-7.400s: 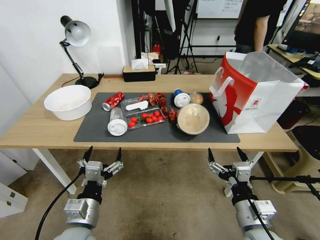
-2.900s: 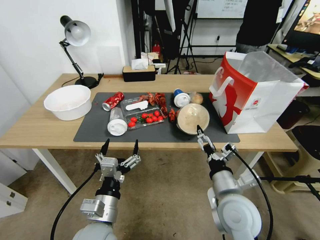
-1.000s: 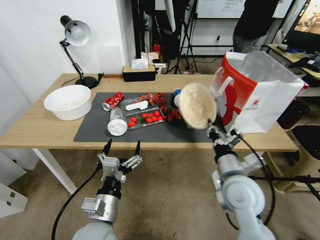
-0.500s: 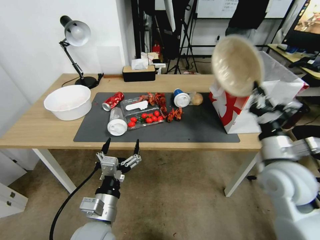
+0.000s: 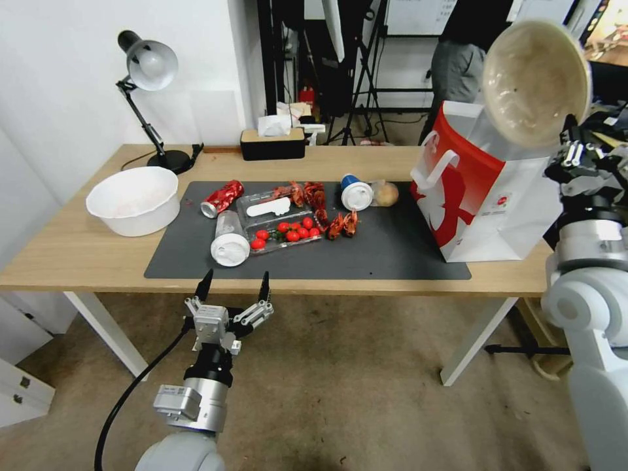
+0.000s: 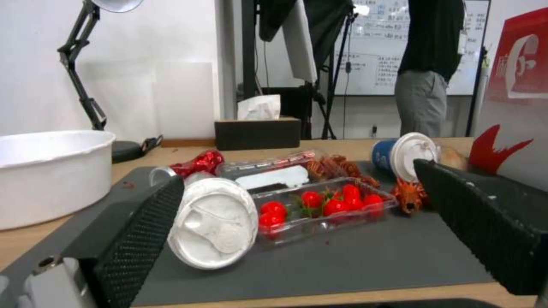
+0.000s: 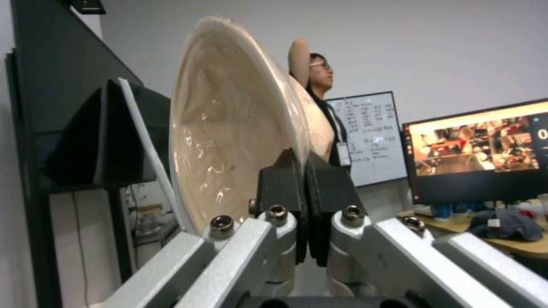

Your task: Pick up the trash from the table and place it into the takeout bag.

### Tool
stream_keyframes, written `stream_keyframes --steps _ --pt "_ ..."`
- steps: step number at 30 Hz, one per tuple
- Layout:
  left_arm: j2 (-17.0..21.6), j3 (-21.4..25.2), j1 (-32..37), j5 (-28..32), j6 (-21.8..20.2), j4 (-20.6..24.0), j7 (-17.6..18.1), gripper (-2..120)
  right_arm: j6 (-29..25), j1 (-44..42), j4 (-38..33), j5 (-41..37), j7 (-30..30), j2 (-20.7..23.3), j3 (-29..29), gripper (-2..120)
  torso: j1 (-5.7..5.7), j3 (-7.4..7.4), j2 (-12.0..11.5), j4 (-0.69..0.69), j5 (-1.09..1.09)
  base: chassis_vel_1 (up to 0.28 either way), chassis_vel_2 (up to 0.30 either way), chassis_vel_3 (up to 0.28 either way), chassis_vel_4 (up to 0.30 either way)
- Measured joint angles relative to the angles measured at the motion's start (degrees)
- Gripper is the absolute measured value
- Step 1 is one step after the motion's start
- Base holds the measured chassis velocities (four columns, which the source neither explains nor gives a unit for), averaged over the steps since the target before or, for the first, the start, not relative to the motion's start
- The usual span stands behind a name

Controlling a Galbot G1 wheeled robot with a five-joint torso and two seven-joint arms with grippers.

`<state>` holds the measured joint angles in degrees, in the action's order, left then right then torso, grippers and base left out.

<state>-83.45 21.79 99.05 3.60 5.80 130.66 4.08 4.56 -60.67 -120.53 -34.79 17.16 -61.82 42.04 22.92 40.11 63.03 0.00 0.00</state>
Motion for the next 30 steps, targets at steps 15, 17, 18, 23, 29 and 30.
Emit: stream_keyframes --steps 15,17,18,23,29,30 --pt "-0.2 0.3 0.3 0.0 0.0 -0.1 0.0 100 1.0 0.1 1.5 0.3 -0.9 -0.8 -0.8 49 0.0 -0.01 0.0 0.0 0.0 0.0 0.0 0.0 0.0" --pt "-0.2 0.4 0.3 0.0 0.0 0.0 0.1 100 1.0 -0.1 1.4 0.3 -1.0 -0.9 -0.8 54 0.0 -0.01 0.0 0.0 0.0 0.0 0.0 0.0 0.0" --pt "-0.2 0.5 0.3 0.0 0.0 0.1 0.1 100 1.0 -0.3 1.4 0.3 -1.1 -1.0 -0.8 61 0.0 -0.01 0.0 0.0 0.0 0.0 0.0 0.0 0.0" --pt "-0.1 0.8 0.3 0.2 0.0 0.2 0.1 100 1.0 -1.0 0.6 0.3 -1.3 -1.3 -0.9 79 0.0 -0.01 0.0 0.0 0.0 0.0 0.0 0.0 0.0" --pt "-0.2 0.7 0.3 0.3 0.1 0.5 0.1 100 1.0 -1.4 -0.5 0.1 -1.6 -1.3 -0.9 98 0.0 -0.01 0.0 0.0 0.0 0.0 0.0 0.0 0.0" --pt "-0.3 0.6 0.4 0.2 0.1 0.6 0.1 100 1.0 -1.6 -0.9 0.0 -1.7 -1.2 -0.8 99 0.0 -0.01 0.0 0.0 -0.01 0.0 0.0 0.0 0.0"
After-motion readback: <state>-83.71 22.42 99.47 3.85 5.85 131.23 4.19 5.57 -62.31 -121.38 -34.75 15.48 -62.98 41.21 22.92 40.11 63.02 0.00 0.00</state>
